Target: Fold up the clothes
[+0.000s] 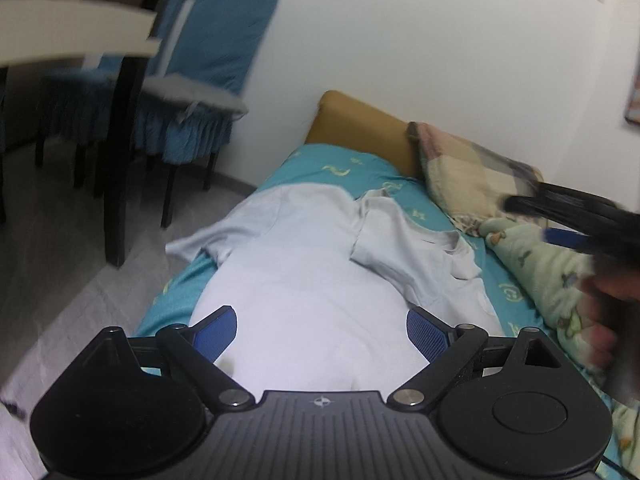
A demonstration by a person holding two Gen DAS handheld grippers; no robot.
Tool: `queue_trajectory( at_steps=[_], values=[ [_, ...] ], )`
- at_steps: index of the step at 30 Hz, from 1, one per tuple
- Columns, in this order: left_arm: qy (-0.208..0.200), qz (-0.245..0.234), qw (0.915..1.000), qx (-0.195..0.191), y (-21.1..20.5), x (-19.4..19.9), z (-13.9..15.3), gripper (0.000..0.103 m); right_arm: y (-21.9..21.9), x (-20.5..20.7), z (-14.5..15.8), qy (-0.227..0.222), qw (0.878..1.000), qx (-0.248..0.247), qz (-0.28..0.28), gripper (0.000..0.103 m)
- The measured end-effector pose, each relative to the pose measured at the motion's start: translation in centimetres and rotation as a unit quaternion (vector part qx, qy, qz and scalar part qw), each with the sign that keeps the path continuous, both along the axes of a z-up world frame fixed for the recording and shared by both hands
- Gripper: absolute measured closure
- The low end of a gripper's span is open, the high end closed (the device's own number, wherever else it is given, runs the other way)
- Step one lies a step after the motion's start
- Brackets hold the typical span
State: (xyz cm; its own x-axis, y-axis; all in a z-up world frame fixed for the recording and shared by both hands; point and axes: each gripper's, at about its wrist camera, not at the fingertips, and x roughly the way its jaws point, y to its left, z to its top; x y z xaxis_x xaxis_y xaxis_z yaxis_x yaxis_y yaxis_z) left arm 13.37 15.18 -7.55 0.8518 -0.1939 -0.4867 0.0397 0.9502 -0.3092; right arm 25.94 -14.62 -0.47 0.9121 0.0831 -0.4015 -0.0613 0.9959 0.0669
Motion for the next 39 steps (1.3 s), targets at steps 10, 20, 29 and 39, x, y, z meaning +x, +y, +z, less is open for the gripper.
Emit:
queue_trajectory(
  at_steps=[10,20,29,39],
  values=[
    [0.055,-0.025,0.9937,0.094,-4.2,-7.5,6.2,0.0,-3.7,-19.7,1.4,0.004,0.998,0.046,-0.046,0.016],
    [0.092,-0.083,0.9847,0.123,-11.5,-22.3,20.9,0.0,-9.7,-19.9,-0.6,0.033,0.982,0.141,-0.124,0.016],
    [0.075,-0.113,0.9826,0.128,-17.3,-30.0,27.9,0.0,-12.5,-20.8,-1.4,0.044,0.968,0.197,-0.148,0.016],
    [0.062,-0.083,0.9891,0.104,-18.7,-31.9,29.7,0.0,-14.1,-21.3,-1.6,0.051,0.955,0.243,-0.165,0.016]
  ],
)
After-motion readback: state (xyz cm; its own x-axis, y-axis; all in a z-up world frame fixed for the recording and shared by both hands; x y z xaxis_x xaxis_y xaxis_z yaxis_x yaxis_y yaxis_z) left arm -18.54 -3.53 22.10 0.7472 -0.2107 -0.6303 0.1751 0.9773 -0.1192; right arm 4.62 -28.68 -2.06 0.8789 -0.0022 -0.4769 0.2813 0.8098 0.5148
